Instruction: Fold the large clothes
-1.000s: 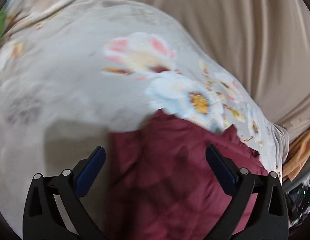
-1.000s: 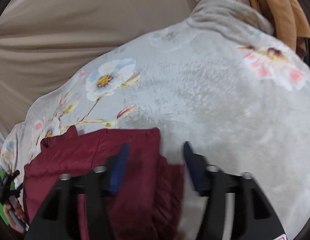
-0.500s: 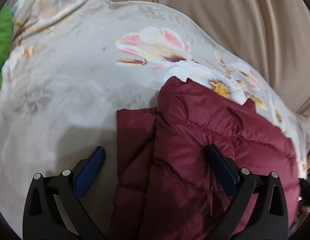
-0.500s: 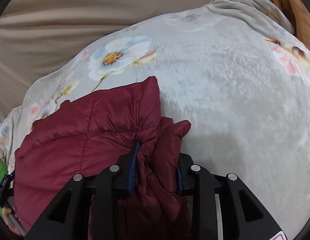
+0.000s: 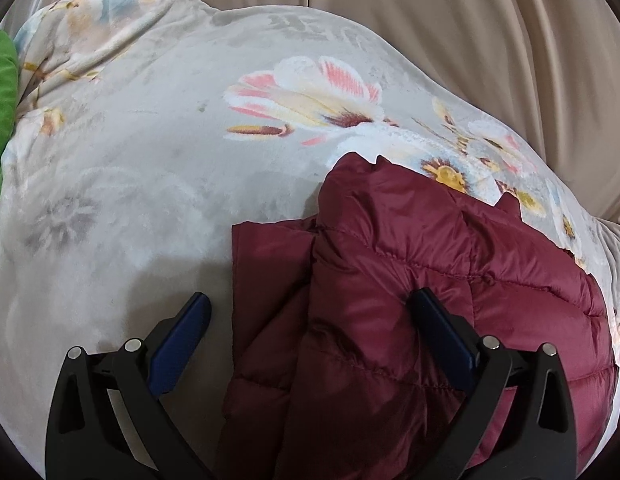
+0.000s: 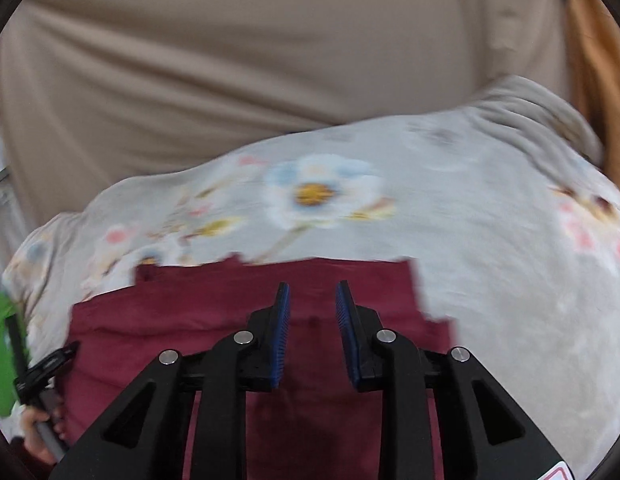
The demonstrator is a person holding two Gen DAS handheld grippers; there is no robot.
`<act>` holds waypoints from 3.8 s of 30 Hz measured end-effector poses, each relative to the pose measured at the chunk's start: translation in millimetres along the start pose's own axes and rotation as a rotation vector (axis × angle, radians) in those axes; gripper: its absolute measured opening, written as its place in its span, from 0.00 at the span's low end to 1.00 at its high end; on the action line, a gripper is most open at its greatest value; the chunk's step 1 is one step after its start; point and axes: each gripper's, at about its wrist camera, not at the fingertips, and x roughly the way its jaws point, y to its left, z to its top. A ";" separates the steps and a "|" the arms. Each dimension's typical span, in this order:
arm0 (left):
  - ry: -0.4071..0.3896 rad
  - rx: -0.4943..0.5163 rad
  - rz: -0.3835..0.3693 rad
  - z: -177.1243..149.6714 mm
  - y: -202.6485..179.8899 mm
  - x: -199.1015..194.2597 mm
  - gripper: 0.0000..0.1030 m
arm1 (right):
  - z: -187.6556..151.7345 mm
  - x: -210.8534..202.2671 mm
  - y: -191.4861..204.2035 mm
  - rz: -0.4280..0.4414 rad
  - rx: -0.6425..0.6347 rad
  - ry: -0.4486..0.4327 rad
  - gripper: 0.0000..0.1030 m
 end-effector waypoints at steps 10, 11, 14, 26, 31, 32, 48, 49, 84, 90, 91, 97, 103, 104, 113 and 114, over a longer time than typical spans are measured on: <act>-0.002 0.013 0.003 -2.9 -2.8 -1.8 0.96 | -23.4 88.3 -60.7 -0.020 0.229 0.159 0.00; -0.002 0.016 0.005 -3.5 -4.1 -1.9 0.96 | -26.7 86.5 -70.7 0.007 0.275 0.159 0.00; -0.002 0.015 0.007 -4.2 -5.9 -2.0 0.96 | -31.3 85.9 -75.7 0.028 0.300 0.157 0.00; -0.063 0.193 -0.218 23.7 -111.6 -46.1 0.94 | -18.6 35.5 67.1 0.118 -0.070 0.074 0.14; 0.017 0.343 -0.123 1.2 -159.4 6.7 0.96 | -59.5 74.1 130.7 0.102 -0.313 0.169 0.06; 0.015 0.334 -0.133 -0.2 -154.4 9.7 0.96 | -63.9 78.8 124.2 0.095 -0.312 0.178 0.00; -0.049 0.168 -0.037 1.3 -68.1 -19.2 0.94 | -60.7 26.0 57.9 0.092 -0.092 0.148 0.11; -0.050 0.142 -0.057 2.3 -62.5 -26.5 0.94 | -61.2 24.1 71.7 0.110 -0.128 0.153 0.11; -0.002 0.146 -0.690 5.5 -137.5 -128.9 0.15 | -89.1 117.9 124.6 0.419 -0.151 0.387 0.01; 0.019 0.231 -0.692 -11.1 -220.4 -109.9 0.15 | -80.8 116.3 96.9 0.449 -0.021 0.438 0.00; 0.030 0.222 -0.702 -10.6 -221.0 -109.1 0.15 | -77.9 100.6 84.5 0.438 -0.003 0.418 0.00; 0.029 0.200 -0.700 -9.3 -200.3 -117.2 0.15 | -91.8 21.2 39.3 0.536 -0.033 0.417 0.10; -0.001 0.177 -0.700 -9.0 -202.6 -131.0 0.14 | -138.0 50.3 73.8 0.640 -0.106 0.543 0.04; -0.007 0.178 -0.705 -10.4 -203.5 -136.5 0.14 | -139.3 57.7 77.4 0.669 -0.087 0.554 0.04; 0.011 0.275 -0.654 -29.6 -265.4 -125.3 0.14 | -132.1 78.6 76.7 0.718 0.017 0.610 0.00; 0.015 0.284 -0.655 -30.9 -270.9 -123.8 0.14 | -128.1 69.4 64.6 0.707 0.026 0.601 0.00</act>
